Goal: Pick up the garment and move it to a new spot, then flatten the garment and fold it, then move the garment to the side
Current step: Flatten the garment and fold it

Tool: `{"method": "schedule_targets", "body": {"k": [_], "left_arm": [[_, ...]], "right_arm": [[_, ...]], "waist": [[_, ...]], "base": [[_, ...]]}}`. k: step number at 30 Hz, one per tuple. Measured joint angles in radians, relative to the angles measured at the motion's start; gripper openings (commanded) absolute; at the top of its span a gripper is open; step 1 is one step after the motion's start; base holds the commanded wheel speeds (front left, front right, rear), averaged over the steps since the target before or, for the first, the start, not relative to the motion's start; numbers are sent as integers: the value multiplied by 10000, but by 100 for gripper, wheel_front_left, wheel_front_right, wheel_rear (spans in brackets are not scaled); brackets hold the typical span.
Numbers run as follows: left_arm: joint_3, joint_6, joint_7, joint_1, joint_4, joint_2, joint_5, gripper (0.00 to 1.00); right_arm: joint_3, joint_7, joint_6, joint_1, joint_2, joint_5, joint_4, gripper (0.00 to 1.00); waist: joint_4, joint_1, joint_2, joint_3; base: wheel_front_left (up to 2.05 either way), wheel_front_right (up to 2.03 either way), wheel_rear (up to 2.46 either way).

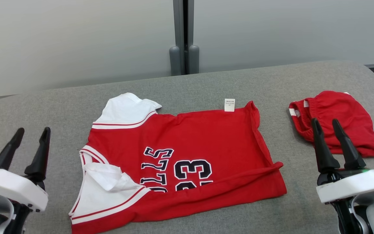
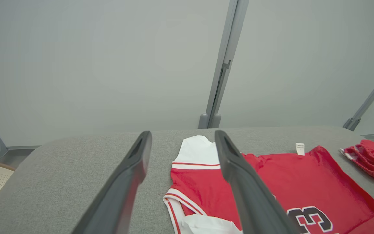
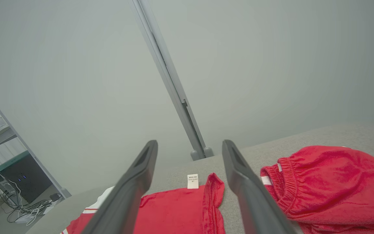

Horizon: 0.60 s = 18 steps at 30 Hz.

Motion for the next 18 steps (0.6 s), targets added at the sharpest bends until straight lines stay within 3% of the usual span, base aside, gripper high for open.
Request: {"method": "schedule_targets", "body": {"k": [5, 7, 9, 10, 18], "left_arm": [[1162, 794, -127, 1270, -497, -895, 1319, 100], [1835, 842, -140, 1875, -752, -1509, 1964, 100], [2109, 859, -140, 2230, -823, -1783, 2316, 100], [2625, 825, -140, 2886, -911, -2337, 2788, 100], [3407, 385, -140, 3902, -731, -3279, 3948, 100]], "right_arm": [[-211, -330, 0, 556, 240, -775, 435, 100], [-349, -372, 0, 804, 360, -928, 593, 100], [-374, -345, 0, 917, 405, -986, 690, 100], [-393, -234, 0, 1165, 451, -1143, 855, 100], [-159, 656, 0, 1253, 562, -1302, 1467, 100]], "waist": [[17, 0, 0, -162], [47, 0, 0, -206], [64, 0, 0, -220], [102, 0, 0, -244], [248, 0, 0, -265]], "base": [[0, 0, 0], [0, 0, 0], [0, 0, 0], [0, 0, 0], [0, 0, 0]]}}
